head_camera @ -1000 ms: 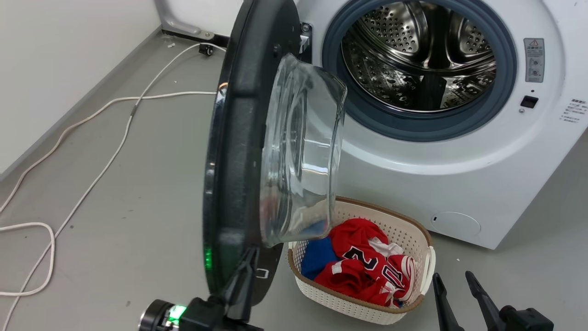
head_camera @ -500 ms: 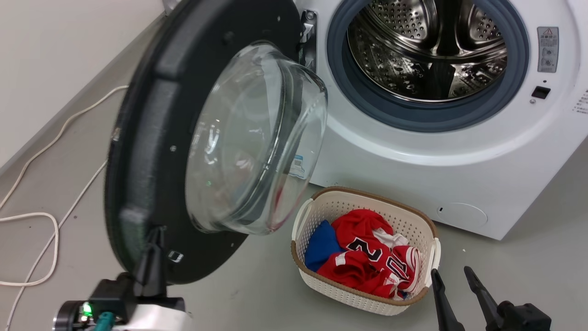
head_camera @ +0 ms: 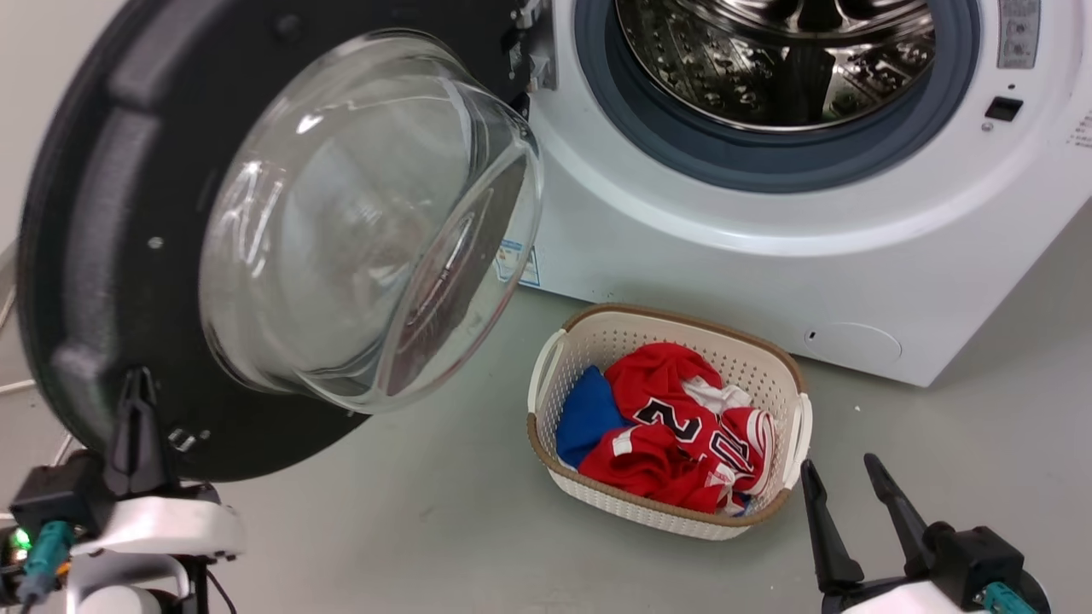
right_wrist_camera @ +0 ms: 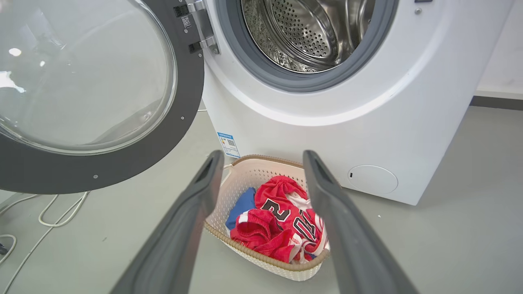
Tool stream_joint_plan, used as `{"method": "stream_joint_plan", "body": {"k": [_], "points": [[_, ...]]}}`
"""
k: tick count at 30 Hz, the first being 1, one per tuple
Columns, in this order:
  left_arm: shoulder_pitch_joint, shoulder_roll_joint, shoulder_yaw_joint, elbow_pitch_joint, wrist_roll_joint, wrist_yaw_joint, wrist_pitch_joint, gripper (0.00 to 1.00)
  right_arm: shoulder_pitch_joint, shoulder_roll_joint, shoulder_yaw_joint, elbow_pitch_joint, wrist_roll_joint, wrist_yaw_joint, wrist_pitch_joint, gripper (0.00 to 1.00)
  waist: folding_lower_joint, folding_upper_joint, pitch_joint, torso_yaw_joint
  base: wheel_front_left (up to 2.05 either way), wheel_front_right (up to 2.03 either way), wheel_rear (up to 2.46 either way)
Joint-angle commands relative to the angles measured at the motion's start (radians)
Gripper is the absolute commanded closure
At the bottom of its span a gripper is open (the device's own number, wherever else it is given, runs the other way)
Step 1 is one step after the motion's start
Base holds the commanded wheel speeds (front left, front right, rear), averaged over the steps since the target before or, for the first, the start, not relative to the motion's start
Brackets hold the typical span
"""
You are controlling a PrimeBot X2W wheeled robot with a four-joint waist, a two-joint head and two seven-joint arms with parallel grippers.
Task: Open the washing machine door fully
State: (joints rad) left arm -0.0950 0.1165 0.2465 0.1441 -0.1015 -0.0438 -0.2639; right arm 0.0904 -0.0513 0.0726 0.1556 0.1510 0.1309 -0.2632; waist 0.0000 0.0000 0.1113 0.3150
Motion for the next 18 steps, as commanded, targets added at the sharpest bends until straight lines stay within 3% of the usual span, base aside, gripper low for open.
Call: {"method": "stream_joint_plan", "body": {"k": [1,11,18], "points": [[-0.030,0.014,0.025,0.017,-0.001,0.000,-0.001,1.00,-0.020,0.002,-0.006,-0.006,-0.006,0.000,-0.002,0.00,0.0000,0.0000,0.021,-0.011,0.00,0.00,0.00],[-0.174,0.077,0.155,0.174,-0.010,-0.044,-0.001,1.00,-0.061,0.002,-0.015,-0.011,-0.040,0.000,-0.002,0.00,0.0000,0.0000,0.086,-0.033,0.00,0.00,0.00],[-0.252,0.091,0.215,0.250,-0.013,-0.058,-0.001,1.00,-0.092,0.002,-0.015,-0.014,-0.052,0.000,-0.002,0.00,0.0000,0.0000,0.127,-0.046,0.00,0.00,0.00]]}}
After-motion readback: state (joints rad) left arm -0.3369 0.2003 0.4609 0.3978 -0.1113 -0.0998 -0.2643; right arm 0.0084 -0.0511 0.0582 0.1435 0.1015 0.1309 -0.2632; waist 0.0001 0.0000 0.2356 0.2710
